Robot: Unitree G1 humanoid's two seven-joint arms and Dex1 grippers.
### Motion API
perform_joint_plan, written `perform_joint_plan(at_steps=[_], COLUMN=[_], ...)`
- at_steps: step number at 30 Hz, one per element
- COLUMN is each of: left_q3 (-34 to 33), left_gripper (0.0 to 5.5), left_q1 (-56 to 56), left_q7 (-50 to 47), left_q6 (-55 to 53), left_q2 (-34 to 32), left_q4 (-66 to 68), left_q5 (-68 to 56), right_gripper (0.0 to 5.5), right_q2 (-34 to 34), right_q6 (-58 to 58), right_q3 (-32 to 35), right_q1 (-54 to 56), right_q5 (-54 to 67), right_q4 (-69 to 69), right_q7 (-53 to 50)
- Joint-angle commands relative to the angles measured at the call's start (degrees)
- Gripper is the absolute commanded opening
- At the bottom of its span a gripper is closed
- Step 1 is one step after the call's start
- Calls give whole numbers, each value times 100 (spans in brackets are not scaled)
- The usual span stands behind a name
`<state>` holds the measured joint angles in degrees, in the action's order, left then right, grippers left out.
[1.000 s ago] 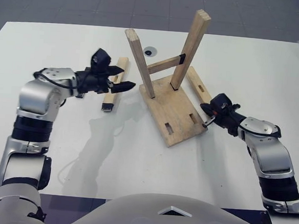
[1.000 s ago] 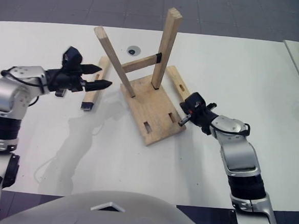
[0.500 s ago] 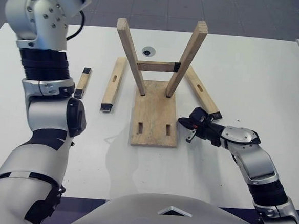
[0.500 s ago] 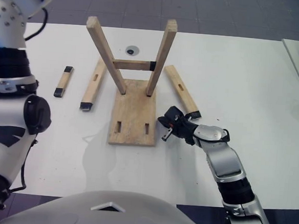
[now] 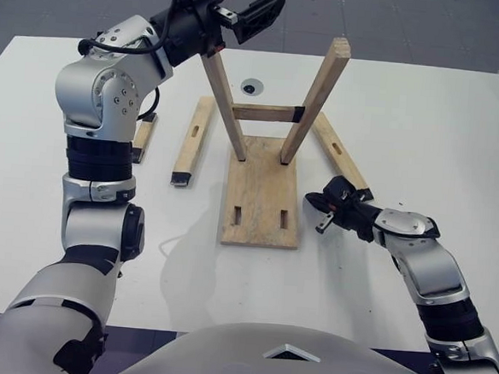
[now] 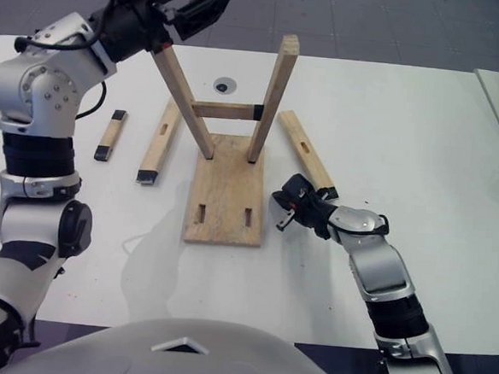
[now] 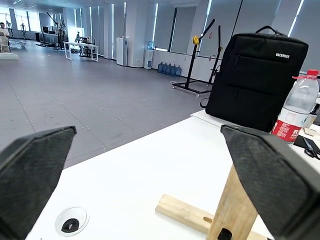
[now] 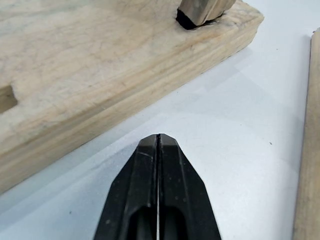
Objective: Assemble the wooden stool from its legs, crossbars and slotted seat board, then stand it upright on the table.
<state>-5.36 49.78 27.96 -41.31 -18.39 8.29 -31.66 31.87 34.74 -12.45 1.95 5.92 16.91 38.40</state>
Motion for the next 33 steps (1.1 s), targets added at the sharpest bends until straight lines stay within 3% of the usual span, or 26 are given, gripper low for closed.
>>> perform_joint_plan(at_steps=[1,7,12,16,19,20,24,27,33], left_q3=[-490,-1342,-1254,-1099,-993,-972,-855,-871,-841], left_gripper=[538,538,538,538,498,483,533,537,438], left_q1=[609,271,-1525,-3314,-4054,-4153,-4244,-4253,-4207], left_q7=[-113,-492,-694,-811,-742,-732,-649,-576,-313], left_q6=[62,12,596,755,1095,1270,1804,2118,2274], left_q2=[25,-482,-1183,-1052,-901,-872,-866,-872,-843], left_q4=[-167,-879,-1308,-1983,-1704,-1457,-651,-83,780], left_q5=[-297,-533,605,1048,1224,1304,1600,1687,1656], right_gripper=[0,0,0,0,0,0,0,0,0], right_q2=[19,-92,-189,-195,-166,-156,-128,-121,-102], right_q6=[79,146,249,295,352,373,418,435,420], right_q3=[64,278,493,593,591,596,578,554,519], right_q1=[-65,-72,-77,33,26,6,1,10,38], right_q5=[14,126,256,307,349,360,381,381,372], right_q4=[20,119,310,352,418,445,473,478,433], right_q7=[-68,-233,-391,-463,-448,-445,-427,-413,-385])
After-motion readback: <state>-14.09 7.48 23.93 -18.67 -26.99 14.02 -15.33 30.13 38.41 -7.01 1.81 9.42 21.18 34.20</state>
